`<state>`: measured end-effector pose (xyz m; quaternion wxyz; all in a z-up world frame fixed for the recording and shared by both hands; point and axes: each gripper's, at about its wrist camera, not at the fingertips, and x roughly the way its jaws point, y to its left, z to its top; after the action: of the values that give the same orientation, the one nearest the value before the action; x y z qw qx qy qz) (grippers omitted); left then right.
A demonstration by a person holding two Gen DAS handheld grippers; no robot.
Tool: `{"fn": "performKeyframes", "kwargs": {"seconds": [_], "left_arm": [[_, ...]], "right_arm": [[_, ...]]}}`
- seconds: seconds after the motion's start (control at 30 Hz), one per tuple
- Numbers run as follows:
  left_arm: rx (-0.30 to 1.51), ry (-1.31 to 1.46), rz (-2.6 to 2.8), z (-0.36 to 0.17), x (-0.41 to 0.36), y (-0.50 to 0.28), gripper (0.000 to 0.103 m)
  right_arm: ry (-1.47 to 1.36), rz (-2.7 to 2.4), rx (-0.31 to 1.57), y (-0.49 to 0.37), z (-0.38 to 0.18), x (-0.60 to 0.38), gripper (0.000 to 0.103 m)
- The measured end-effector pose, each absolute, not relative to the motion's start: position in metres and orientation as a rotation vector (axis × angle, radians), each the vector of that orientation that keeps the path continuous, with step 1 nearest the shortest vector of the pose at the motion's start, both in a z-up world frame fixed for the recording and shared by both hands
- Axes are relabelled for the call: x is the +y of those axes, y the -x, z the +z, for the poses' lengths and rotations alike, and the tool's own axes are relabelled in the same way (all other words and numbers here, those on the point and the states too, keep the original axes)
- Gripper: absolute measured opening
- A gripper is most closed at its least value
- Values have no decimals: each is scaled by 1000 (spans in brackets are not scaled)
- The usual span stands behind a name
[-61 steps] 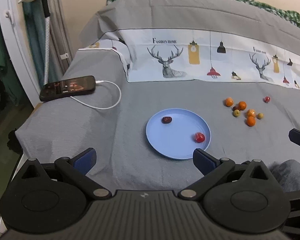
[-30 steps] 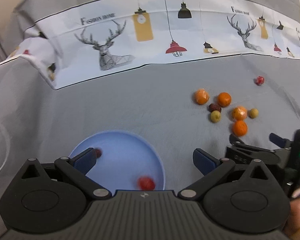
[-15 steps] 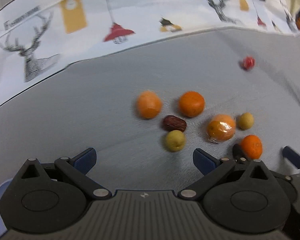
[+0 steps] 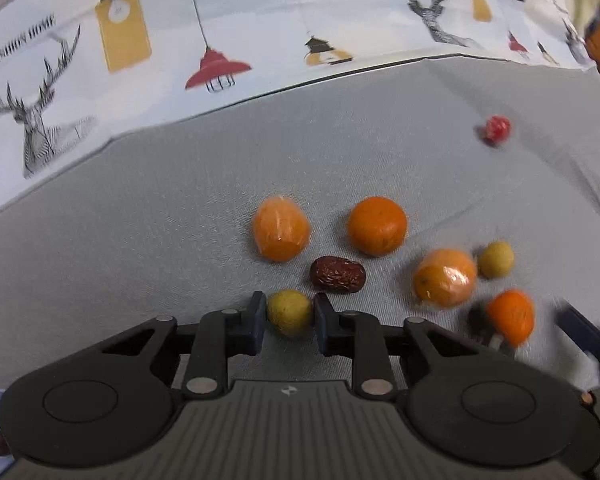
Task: Organize fruits
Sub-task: 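Grasp a mandarin with the right tool while the left tool grasps a small yellow fruit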
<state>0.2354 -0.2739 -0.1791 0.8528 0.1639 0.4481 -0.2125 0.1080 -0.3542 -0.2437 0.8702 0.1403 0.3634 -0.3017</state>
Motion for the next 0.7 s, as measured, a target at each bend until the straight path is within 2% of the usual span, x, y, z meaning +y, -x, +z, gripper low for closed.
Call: {"fn": "performKeyframes", "kwargs": {"seconds": [0.03, 0.27, 0.4, 0.57, 0.7], "left_arm": [[936, -347, -446, -176, -270, -231, 27], [992, -293, -400, -119, -207, -185, 27], [996, -277, -382, -79, -167, -141, 28], [1000, -222, -384, -43, -113, -84, 27], [1020, -157, -374, -28, -77, -48, 27]], "right_arm": [[-257, -594, 739, -109, -240, -347, 35], [-210, -585, 724, -106, -233, -341, 35], [-314, -523, 810, -86, -218, -352, 35], [-360, -417, 776, -23, -157, -327, 35], [-252, -243, 697, 44, -103, -273, 35]]}}
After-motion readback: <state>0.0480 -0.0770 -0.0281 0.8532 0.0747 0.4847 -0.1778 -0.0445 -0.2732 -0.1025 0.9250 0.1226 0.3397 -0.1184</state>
